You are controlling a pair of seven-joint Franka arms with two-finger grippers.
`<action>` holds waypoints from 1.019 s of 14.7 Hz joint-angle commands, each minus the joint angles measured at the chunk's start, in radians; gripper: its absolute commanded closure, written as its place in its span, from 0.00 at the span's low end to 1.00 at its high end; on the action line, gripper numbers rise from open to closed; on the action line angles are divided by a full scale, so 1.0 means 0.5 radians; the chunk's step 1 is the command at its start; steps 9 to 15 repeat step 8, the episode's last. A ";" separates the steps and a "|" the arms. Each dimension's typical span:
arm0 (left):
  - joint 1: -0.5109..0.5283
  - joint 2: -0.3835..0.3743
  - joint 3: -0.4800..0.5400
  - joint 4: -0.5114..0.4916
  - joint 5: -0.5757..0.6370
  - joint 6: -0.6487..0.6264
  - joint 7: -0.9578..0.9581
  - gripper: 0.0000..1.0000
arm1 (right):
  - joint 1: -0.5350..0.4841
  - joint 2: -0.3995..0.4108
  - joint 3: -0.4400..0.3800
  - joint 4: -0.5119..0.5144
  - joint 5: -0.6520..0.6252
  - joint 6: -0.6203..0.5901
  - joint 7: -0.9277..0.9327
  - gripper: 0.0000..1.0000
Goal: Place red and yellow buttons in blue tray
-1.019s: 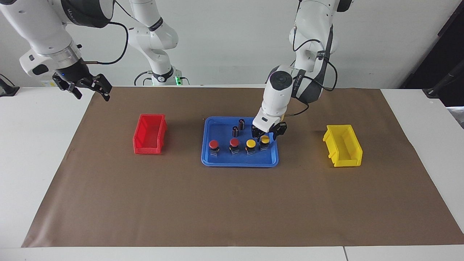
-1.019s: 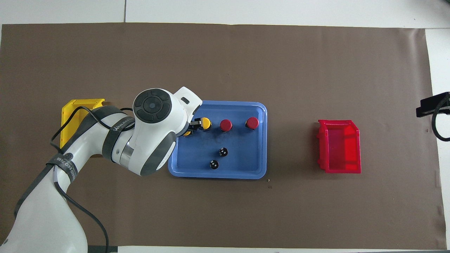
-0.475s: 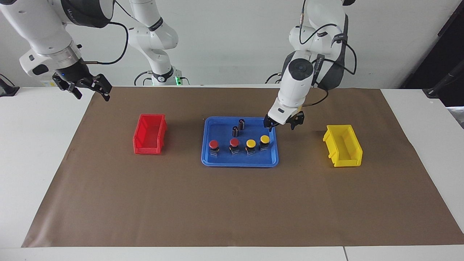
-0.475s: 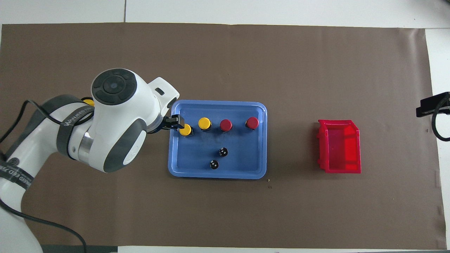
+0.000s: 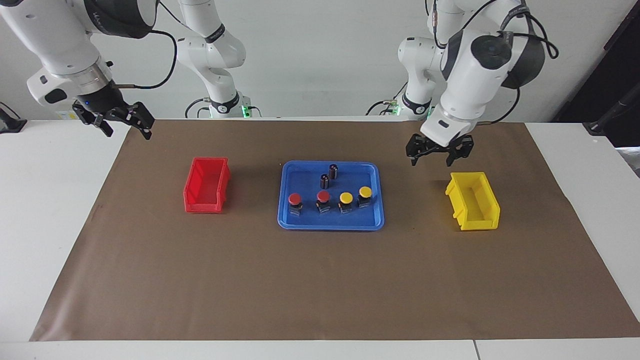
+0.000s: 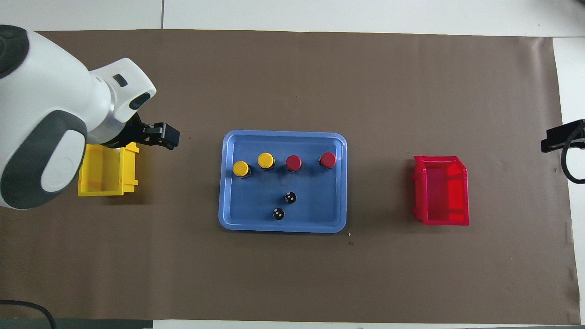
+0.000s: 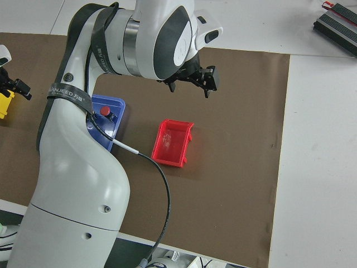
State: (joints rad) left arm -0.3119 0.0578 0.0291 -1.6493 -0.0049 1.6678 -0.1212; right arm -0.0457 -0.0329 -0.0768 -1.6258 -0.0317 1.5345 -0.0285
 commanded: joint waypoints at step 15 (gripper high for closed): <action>0.189 -0.223 0.109 0.108 0.040 -0.329 0.423 0.00 | -0.013 -0.045 0.006 -0.049 0.030 0.002 -0.035 0.00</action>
